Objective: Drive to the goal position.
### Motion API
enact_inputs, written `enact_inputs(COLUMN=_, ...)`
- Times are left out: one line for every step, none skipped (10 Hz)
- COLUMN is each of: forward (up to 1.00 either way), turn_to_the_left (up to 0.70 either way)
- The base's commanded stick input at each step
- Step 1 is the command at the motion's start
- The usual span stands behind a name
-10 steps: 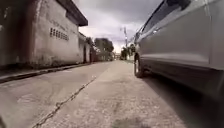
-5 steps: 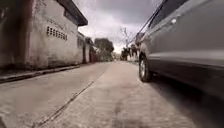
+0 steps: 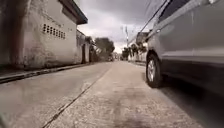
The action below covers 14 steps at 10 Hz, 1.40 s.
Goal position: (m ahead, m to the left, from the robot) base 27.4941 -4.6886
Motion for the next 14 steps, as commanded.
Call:
enact_inputs(forward=1.0, turn_to_the_left=0.0)
enact_inputs(forward=1.0, turn_to_the_left=0.0)
enact_inputs(forward=1.0, turn_to_the_left=0.0)
enact_inputs(forward=1.0, turn_to_the_left=0.0)
enact_inputs(forward=1.0, turn_to_the_left=0.0)
enact_inputs(forward=1.0, turn_to_the_left=0.0)
enact_inputs(forward=1.0, turn_to_the_left=0.0)
enact_inputs(forward=1.0, turn_to_the_left=0.0)
enact_inputs(forward=1.0, turn_to_the_left=0.0)
enact_inputs(forward=1.0, turn_to_the_left=0.0)
enact_inputs(forward=1.0, turn_to_the_left=0.0)
enact_inputs(forward=1.0, turn_to_the_left=0.0)
enact_inputs(forward=1.0, turn_to_the_left=0.0)
enact_inputs(forward=1.0, turn_to_the_left=-0.02)
